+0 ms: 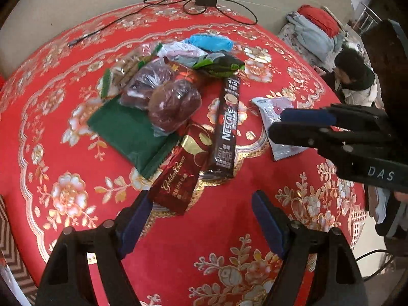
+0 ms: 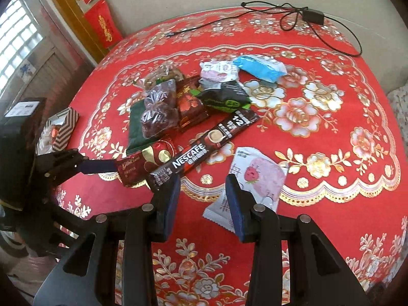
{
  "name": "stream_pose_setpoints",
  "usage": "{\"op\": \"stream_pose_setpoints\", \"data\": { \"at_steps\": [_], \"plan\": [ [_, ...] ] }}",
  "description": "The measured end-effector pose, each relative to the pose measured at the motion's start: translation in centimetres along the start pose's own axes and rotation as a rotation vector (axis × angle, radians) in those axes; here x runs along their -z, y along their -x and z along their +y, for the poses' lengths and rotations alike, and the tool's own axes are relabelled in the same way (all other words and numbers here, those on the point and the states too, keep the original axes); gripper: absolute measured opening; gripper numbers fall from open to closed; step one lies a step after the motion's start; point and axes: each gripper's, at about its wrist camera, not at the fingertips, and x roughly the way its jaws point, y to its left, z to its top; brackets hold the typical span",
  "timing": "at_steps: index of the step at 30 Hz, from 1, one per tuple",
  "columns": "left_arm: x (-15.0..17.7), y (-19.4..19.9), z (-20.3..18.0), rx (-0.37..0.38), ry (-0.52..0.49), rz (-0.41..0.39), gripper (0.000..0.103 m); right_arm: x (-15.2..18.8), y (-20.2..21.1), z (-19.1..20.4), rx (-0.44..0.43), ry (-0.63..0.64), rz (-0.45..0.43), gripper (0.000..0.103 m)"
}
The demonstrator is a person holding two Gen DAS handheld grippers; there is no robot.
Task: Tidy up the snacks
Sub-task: 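Move both tools back over the snack pile, then grasp the red Golden Crown bar with left tool while right tool grasps the pink packet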
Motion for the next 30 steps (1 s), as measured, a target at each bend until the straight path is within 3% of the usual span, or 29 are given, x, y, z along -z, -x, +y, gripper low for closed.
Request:
{"op": "stream_pose_setpoints", "data": {
  "at_steps": [6, 11, 15, 19, 23, 26, 30],
  "plan": [
    [-1.4, 0.4, 1.8, -0.019, 0.056, -0.022, 0.082, 0.7, 0.5, -0.6, -0.001, -0.027, -0.002, 0.036],
    [-1.8, -0.7, 1.6, -0.082, -0.041, 0.003, 0.082, 0.7, 1.1, -0.6, -0.025, -0.035, -0.022, 0.036],
    [-2.0, -1.4, 1.4, -0.007, -0.062, 0.028, 0.082, 0.8, 1.3, -0.6, -0.012, -0.030, -0.027, 0.036],
    [-1.8, -1.6, 0.2, 0.012, -0.085, 0.026, 0.081, 1.1, 1.5, -1.9, 0.001, -0.065, -0.024, 0.036],
    [-1.5, -1.4, -1.1, 0.107, -0.071, 0.031, 0.081, 1.2, 1.9, -2.8, 0.018, -0.085, -0.027, 0.036],
    [-1.4, -1.5, -2.0, 0.118, -0.087, 0.035, 0.081, 1.1, 2.0, -3.0, 0.021, -0.095, -0.031, 0.036],
    [-1.7, -1.4, -0.8, 0.143, -0.023, 0.027, 0.082, 1.1, 1.9, -2.8, 0.021, -0.090, -0.029, 0.036]
  ]
}}
